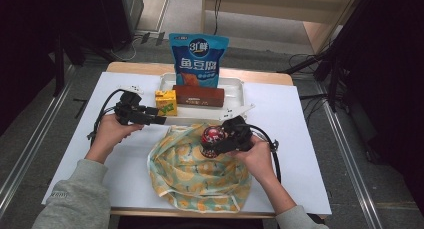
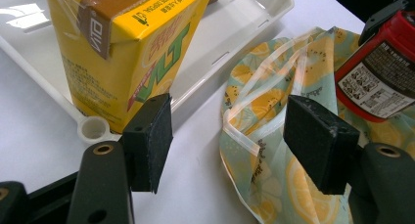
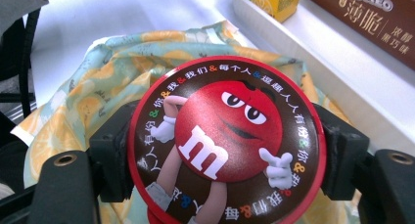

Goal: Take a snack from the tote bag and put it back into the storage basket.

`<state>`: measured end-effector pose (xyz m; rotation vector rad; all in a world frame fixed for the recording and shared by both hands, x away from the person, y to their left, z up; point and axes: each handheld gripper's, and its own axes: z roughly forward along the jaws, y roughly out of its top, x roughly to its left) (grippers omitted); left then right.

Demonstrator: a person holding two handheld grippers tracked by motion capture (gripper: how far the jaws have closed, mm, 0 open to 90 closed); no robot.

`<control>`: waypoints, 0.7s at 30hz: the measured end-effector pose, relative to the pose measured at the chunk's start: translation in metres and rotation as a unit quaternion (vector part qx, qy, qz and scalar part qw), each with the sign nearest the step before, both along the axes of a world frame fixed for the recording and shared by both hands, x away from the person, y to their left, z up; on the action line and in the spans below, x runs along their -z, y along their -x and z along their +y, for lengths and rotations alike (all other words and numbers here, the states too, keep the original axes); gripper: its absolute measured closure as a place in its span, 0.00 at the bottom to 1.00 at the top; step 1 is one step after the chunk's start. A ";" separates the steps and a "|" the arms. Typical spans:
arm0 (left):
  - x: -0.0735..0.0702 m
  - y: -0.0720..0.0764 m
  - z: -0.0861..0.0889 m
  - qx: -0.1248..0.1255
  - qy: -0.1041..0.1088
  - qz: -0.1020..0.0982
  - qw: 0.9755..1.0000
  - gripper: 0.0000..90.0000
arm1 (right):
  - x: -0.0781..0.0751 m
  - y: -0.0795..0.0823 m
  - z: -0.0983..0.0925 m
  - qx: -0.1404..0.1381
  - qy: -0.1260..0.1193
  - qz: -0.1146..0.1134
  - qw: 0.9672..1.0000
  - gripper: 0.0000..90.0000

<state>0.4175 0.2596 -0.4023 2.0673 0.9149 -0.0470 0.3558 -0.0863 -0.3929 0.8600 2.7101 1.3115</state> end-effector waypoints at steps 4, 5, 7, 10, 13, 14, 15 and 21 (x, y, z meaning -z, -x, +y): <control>0.000 0.000 0.000 0.002 0.000 0.003 1.000 0.39 | -0.003 -0.002 0.000 -0.001 -0.001 0.000 1.000 0.29; 0.000 0.000 0.000 0.001 0.000 0.002 1.000 0.39 | -0.004 -0.003 0.000 -0.001 -0.001 0.000 1.000 0.29; -0.001 0.000 0.001 0.003 0.000 0.001 1.000 0.39 | -0.006 -0.005 0.000 -0.001 -0.001 0.002 1.000 0.29; -0.001 0.000 0.001 0.003 0.000 0.001 1.000 0.39 | -0.008 -0.007 0.001 0.001 -0.001 0.001 1.000 0.29; -0.001 0.000 0.001 0.003 -0.001 0.003 1.000 0.39 | -0.009 -0.008 0.002 -0.002 -0.001 -0.003 1.000 0.29; -0.001 0.000 0.000 0.002 -0.001 0.003 1.000 0.39 | -0.011 -0.009 0.002 -0.001 -0.002 -0.003 1.000 0.29; 0.000 0.000 0.000 0.002 -0.001 0.003 1.000 0.39 | -0.011 -0.010 0.002 -0.001 -0.001 -0.001 1.000 0.29; 0.000 0.000 0.000 0.001 -0.001 0.004 1.000 0.39 | -0.014 -0.016 0.002 0.001 0.001 -0.001 1.000 0.29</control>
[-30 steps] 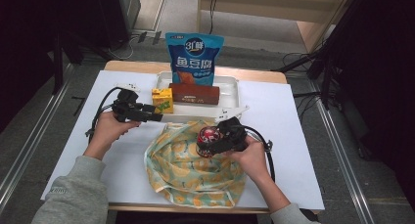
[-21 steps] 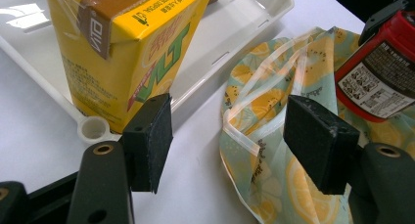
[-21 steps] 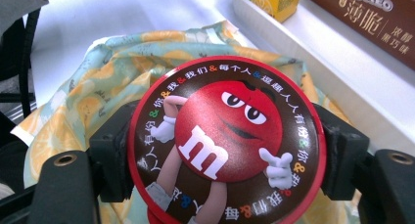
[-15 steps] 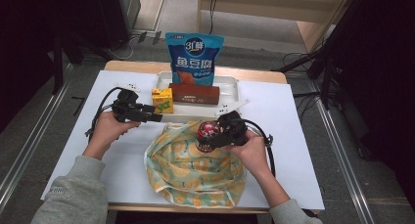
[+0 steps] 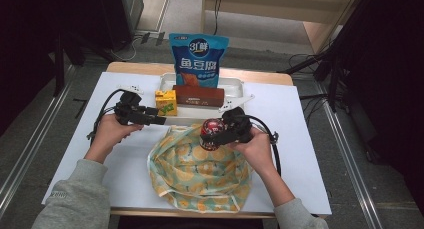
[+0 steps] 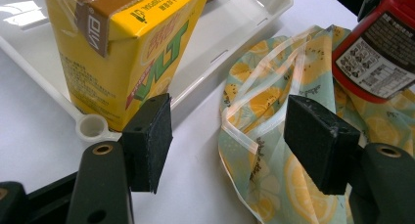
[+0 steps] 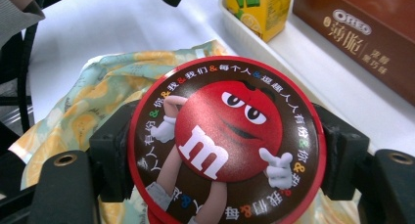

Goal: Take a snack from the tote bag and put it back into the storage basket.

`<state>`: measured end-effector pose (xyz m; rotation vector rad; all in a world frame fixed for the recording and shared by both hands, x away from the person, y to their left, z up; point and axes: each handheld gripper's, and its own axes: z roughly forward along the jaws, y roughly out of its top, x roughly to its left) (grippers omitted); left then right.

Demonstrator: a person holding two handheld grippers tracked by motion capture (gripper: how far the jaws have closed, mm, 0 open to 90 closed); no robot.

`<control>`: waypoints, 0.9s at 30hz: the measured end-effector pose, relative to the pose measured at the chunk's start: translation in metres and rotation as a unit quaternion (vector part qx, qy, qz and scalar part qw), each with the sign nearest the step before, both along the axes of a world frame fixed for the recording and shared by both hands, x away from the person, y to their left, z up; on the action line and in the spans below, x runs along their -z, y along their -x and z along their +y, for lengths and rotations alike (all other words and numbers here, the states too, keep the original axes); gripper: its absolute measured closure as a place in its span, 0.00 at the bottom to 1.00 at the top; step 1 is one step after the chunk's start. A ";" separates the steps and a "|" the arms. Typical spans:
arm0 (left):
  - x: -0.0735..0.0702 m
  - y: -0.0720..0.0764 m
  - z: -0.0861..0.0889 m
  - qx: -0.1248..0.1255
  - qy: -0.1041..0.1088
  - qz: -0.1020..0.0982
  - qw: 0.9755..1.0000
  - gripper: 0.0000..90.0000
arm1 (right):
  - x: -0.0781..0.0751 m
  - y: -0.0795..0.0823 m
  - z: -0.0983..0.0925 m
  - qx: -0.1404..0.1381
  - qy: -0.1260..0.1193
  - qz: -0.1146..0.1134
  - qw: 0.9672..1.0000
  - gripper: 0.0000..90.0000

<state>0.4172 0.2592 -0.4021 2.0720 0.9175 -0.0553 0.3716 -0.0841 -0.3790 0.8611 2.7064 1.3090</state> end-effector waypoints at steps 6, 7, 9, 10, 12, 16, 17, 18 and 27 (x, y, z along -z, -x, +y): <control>-0.001 0.000 0.001 0.001 0.000 -0.001 1.000 0.39 | -0.005 -0.004 -0.002 0.004 -0.002 0.004 1.000 0.29; -0.001 0.000 0.001 0.002 0.001 0.000 1.000 0.39 | -0.006 -0.004 -0.002 0.004 -0.003 0.002 1.000 0.29; -0.001 0.000 0.001 0.002 0.001 0.000 1.000 0.39 | -0.008 -0.006 -0.003 0.004 -0.005 0.000 1.000 0.29; -0.001 0.000 0.001 0.002 0.001 0.000 1.000 0.39 | -0.008 -0.006 -0.003 0.004 -0.005 0.000 1.000 0.29; -0.001 0.000 0.001 0.002 0.001 0.000 1.000 0.39 | -0.010 -0.007 -0.003 0.007 -0.006 0.001 1.000 0.29; -0.001 0.000 0.001 0.003 0.001 0.001 1.000 0.39 | -0.014 -0.010 -0.004 0.006 -0.005 -0.002 1.000 0.29; -0.001 0.000 0.001 0.003 0.002 0.002 1.000 0.39 | -0.016 -0.011 -0.005 0.009 -0.006 0.000 1.000 0.29; -0.001 0.000 0.001 0.003 0.002 0.002 1.000 0.39 | -0.016 -0.011 -0.005 0.009 -0.006 0.000 1.000 0.29; -0.002 0.001 0.000 0.002 0.004 0.000 1.000 0.39 | -0.026 -0.022 -0.011 0.015 -0.011 -0.009 1.000 0.29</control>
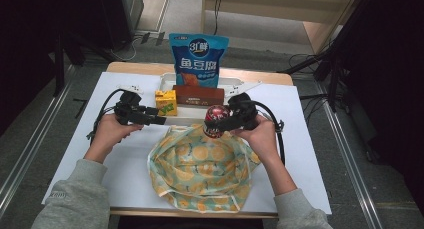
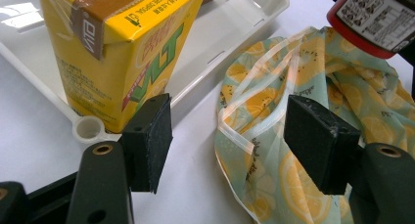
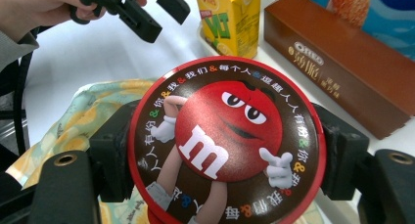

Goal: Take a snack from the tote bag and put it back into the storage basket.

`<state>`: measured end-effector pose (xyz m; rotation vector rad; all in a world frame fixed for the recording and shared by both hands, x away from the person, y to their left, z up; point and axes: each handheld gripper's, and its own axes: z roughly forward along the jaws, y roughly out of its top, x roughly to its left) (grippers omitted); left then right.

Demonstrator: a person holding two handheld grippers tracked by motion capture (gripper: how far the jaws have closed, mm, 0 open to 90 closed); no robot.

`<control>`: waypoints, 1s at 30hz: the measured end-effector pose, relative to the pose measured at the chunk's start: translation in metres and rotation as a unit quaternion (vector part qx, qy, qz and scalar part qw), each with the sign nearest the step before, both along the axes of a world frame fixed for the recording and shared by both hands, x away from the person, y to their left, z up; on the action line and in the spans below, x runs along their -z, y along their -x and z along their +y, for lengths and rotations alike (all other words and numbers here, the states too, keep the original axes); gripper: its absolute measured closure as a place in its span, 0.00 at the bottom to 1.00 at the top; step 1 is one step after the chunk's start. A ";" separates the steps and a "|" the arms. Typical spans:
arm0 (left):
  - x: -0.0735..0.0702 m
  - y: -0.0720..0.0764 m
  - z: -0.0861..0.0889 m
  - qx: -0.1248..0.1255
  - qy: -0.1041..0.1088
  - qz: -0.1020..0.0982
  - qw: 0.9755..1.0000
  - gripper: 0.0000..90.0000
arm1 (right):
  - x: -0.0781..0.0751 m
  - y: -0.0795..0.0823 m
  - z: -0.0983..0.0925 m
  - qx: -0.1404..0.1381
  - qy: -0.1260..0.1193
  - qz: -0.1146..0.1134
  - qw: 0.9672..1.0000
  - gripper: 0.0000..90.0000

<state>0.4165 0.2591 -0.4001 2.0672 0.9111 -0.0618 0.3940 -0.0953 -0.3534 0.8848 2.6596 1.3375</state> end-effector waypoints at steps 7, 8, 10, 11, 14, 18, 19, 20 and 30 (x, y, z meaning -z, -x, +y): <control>0.000 0.001 -0.001 0.003 -0.001 0.001 1.000 0.39 | -0.002 -0.006 -0.004 0.005 -0.004 -0.003 1.000 0.29; 0.000 0.001 -0.001 0.002 -0.001 0.001 1.000 0.39 | -0.003 -0.008 -0.005 0.008 -0.005 -0.004 1.000 0.29; 0.000 0.001 -0.001 0.003 0.000 0.001 1.000 0.39 | -0.005 -0.011 -0.007 0.009 -0.007 -0.005 1.000 0.29; -0.001 0.001 0.000 0.003 0.000 -0.001 1.000 0.39 | -0.005 -0.011 -0.007 0.011 -0.007 -0.005 1.000 0.29; -0.001 0.002 0.000 0.002 -0.001 -0.002 1.000 0.39 | -0.006 -0.015 -0.009 0.015 -0.007 -0.005 1.000 0.29; -0.001 0.002 0.000 0.004 -0.003 -0.003 1.000 0.39 | -0.007 -0.019 -0.011 0.017 -0.006 -0.009 1.000 0.29; -0.001 0.003 0.000 0.003 -0.004 -0.003 1.000 0.39 | -0.007 -0.020 -0.012 0.018 -0.006 -0.009 1.000 0.29; -0.002 0.003 0.001 0.003 -0.003 -0.003 1.000 0.39 | -0.008 -0.021 -0.013 0.021 -0.007 -0.010 1.000 0.29; -0.002 0.005 0.003 0.003 -0.005 -0.003 1.000 0.39 | -0.008 -0.032 -0.025 0.035 -0.001 -0.012 0.999 0.29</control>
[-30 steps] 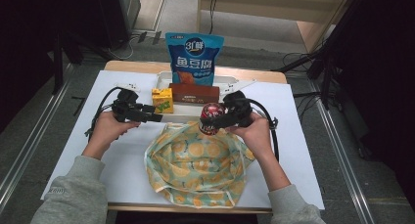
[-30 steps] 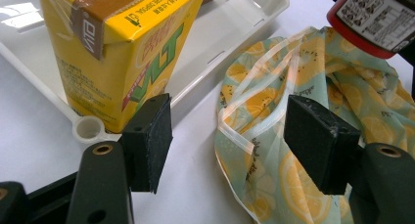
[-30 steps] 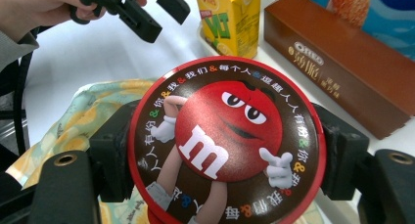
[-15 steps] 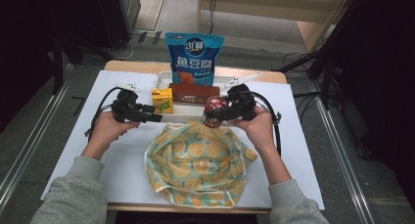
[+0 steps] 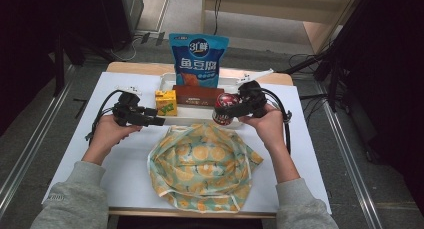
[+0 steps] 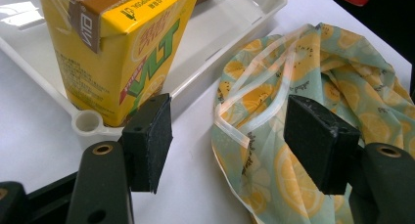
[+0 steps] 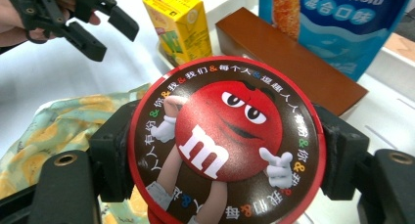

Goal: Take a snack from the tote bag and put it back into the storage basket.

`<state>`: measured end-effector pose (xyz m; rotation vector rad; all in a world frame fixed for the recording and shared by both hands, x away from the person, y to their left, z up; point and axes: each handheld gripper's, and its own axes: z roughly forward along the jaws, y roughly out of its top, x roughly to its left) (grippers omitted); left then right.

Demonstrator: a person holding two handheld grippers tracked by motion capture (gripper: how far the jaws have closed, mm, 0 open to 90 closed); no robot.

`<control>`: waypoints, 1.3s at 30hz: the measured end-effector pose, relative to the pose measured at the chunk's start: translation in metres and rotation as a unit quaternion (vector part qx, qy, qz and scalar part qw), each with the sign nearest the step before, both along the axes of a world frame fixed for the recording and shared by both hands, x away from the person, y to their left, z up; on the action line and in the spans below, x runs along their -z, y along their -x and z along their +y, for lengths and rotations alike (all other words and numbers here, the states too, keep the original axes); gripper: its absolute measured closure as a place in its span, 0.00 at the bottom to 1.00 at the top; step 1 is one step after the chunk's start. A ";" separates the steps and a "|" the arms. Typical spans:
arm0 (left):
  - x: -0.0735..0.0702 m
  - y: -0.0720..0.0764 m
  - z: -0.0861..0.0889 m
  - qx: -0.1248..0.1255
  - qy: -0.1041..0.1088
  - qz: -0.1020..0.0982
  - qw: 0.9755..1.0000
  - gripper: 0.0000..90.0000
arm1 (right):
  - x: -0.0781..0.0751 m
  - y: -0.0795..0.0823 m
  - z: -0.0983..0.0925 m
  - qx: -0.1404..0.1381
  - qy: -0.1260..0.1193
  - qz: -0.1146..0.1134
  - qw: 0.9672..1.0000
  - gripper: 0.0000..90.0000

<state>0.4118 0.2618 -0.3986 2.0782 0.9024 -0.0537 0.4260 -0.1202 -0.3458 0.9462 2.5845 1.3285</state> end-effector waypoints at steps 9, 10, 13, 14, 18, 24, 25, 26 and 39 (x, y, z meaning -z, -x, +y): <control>0.001 0.001 0.000 -0.001 -0.002 0.002 1.000 0.39 | 0.001 -0.007 -0.010 0.013 0.000 0.002 1.000 0.29; 0.001 0.001 0.000 0.000 -0.003 0.002 1.000 0.39 | 0.002 -0.009 -0.012 0.015 -0.001 0.001 1.000 0.29; 0.002 0.001 0.000 0.001 -0.006 0.002 1.000 0.39 | 0.002 -0.011 -0.013 0.018 -0.001 0.001 1.000 0.29; 0.002 0.001 0.000 0.001 -0.005 0.004 1.000 0.39 | 0.003 -0.013 -0.015 0.021 0.000 0.001 1.000 0.29; 0.003 0.002 0.000 0.000 -0.004 0.004 1.000 0.39 | 0.006 -0.018 -0.018 0.028 0.001 0.005 1.000 0.29; 0.002 0.003 0.002 0.000 -0.004 0.003 1.000 0.39 | 0.009 -0.023 -0.017 0.031 0.003 0.005 1.000 0.29; 0.002 0.003 0.002 0.000 -0.004 0.003 1.000 0.39 | 0.009 -0.024 -0.017 0.031 0.002 0.004 0.999 0.29; 0.002 0.003 0.002 -0.002 -0.003 0.002 1.000 0.39 | 0.010 -0.025 -0.018 0.032 0.002 0.003 0.999 0.29; 0.002 0.003 0.006 -0.004 0.007 0.003 1.000 0.39 | 0.021 -0.039 -0.020 0.048 0.006 0.011 0.999 0.29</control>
